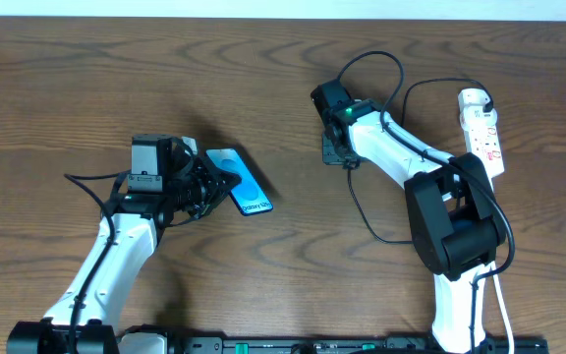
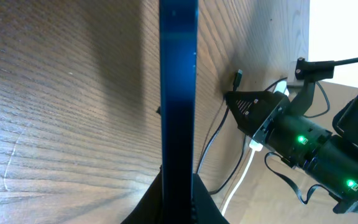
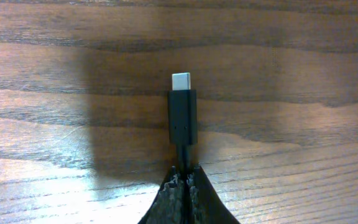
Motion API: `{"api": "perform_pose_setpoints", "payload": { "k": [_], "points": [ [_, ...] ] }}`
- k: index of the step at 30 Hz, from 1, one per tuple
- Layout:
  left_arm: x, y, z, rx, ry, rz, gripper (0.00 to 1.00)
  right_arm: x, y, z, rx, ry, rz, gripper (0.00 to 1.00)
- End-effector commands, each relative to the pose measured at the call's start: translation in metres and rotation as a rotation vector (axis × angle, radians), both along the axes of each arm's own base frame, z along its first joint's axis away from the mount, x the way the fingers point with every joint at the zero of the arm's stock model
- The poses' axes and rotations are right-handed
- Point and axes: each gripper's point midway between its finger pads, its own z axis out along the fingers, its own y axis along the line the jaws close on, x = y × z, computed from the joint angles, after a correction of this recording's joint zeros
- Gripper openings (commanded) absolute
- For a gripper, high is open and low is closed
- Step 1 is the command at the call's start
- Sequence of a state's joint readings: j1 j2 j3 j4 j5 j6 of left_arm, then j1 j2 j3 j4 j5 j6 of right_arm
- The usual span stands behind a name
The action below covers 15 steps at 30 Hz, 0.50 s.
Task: Plug charger to phone and switch on socket
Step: 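Grasp the black cable just behind its USB-C plug with the right gripper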
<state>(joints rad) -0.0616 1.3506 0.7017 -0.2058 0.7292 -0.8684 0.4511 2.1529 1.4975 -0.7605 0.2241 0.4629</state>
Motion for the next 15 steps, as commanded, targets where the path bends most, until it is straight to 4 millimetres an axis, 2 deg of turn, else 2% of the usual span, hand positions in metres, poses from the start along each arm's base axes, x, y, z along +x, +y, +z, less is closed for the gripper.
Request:
{"api": "perform_pose_setpoints", "payload": {
  "k": [1, 4, 7, 9, 11, 12, 15],
  "points": [
    [0.007, -0.003, 0.012, -0.033, -0.019, 0.011, 0.07, -0.058, 0.001, -0.067, 0.073, 0.279, 0.028, 0.01],
    [0.013, -0.008, 0.023, -0.068, -0.073, -0.014, 0.07, -0.052, 0.023, -0.037, 0.236, 0.264, 0.091, 0.01],
    [0.022, -0.011, 0.035, -0.105, -0.117, -0.002, 0.07, -0.044, 0.045, 0.014, 0.428, 0.207, 0.188, 0.01],
    [0.03, -0.011, 0.043, -0.122, -0.15, 0.012, 0.07, -0.042, 0.052, 0.051, 0.526, 0.156, 0.247, 0.01],
    [0.036, -0.015, 0.051, -0.143, -0.187, 0.014, 0.08, -0.042, 0.05, 0.088, 0.587, 0.099, 0.285, 0.01],
    [0.041, -0.02, 0.06, -0.165, -0.234, -0.005, 0.07, -0.044, 0.043, 0.111, 0.593, 0.063, 0.292, 0.01],
    [0.05, -0.035, 0.076, -0.213, -0.312, -0.042, 0.08, -0.06, 0.029, 0.149, 0.587, 0.017, 0.331, 0.01]
  ]
}}
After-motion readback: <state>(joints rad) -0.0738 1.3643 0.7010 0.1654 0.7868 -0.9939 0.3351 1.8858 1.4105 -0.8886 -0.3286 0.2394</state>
